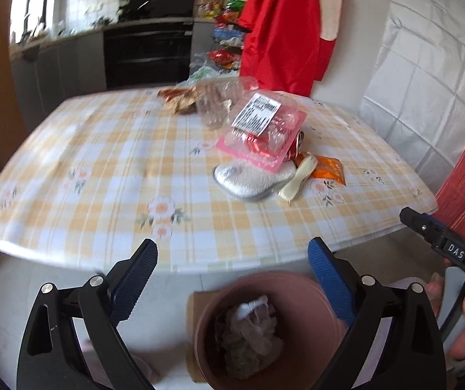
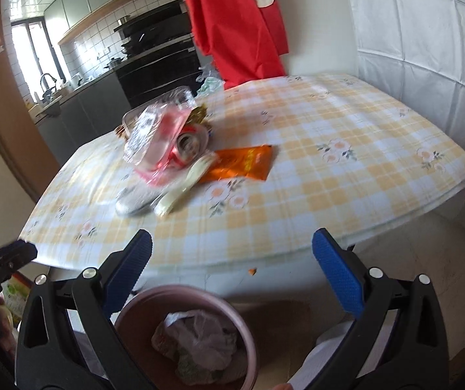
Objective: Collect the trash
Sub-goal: 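Grasp the pink plastic tray with the left gripper and lift it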
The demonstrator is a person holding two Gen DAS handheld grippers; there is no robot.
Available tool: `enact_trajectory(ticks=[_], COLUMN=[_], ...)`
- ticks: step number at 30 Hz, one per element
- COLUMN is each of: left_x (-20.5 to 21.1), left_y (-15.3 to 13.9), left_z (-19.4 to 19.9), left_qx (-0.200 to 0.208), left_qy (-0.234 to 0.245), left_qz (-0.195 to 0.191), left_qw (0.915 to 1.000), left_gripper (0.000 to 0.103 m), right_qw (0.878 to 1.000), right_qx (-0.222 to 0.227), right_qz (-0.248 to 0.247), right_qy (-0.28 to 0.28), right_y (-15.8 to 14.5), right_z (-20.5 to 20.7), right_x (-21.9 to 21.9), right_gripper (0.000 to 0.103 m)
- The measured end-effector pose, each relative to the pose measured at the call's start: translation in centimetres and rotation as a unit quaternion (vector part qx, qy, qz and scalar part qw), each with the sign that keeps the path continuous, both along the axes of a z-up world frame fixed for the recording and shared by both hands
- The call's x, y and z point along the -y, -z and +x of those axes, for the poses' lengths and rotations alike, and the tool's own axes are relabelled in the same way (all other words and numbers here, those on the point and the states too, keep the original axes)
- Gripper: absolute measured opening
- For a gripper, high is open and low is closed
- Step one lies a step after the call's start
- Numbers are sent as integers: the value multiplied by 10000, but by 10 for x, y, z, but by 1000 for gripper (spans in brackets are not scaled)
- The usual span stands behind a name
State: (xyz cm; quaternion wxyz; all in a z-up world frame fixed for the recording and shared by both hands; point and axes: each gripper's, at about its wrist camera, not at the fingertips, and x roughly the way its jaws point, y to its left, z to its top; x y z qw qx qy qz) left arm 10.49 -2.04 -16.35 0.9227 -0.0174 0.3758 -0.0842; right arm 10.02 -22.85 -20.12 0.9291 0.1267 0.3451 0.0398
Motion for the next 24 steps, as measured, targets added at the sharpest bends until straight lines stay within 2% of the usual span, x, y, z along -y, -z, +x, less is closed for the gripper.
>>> enact_trajectory(ticks=[4,5,9,11,13,16,21,24], left_x=[34,46,82,100,112,120,130,125], left_y=[6,10,26,37,47,59,69,70], left_z=[42,58,109,133,147,167,179,189], left_qx=[168,152,165,199,279,206,250,202], left_qy=[457,650,872,913,925,955,1024,859], left_qz=[505,672,1371,1932,2336,2450,2570,2489], left_qw=[9975,9955,9866,9767,9675,9646,9606,9645], left_gripper=[91,91,89,85,82,78,78,77], right_qw=[9996,9992,9968,9949,9946,9952,9930,9932], right_qx=[29,10,-52,-47,-51,-132,-131,-127], right_qz=[181,288,656,965,996,921,1126,1119], right_qy=[197,270,453,279,296,300,324,283], right_y=[5,8,17,22,26,32,38,38], right_z=[17,21,35,39,42,51,59,61], right_x=[18,24,45,53,58,63,73,73], right_gripper=[97,97,97,97,97,97,97,97])
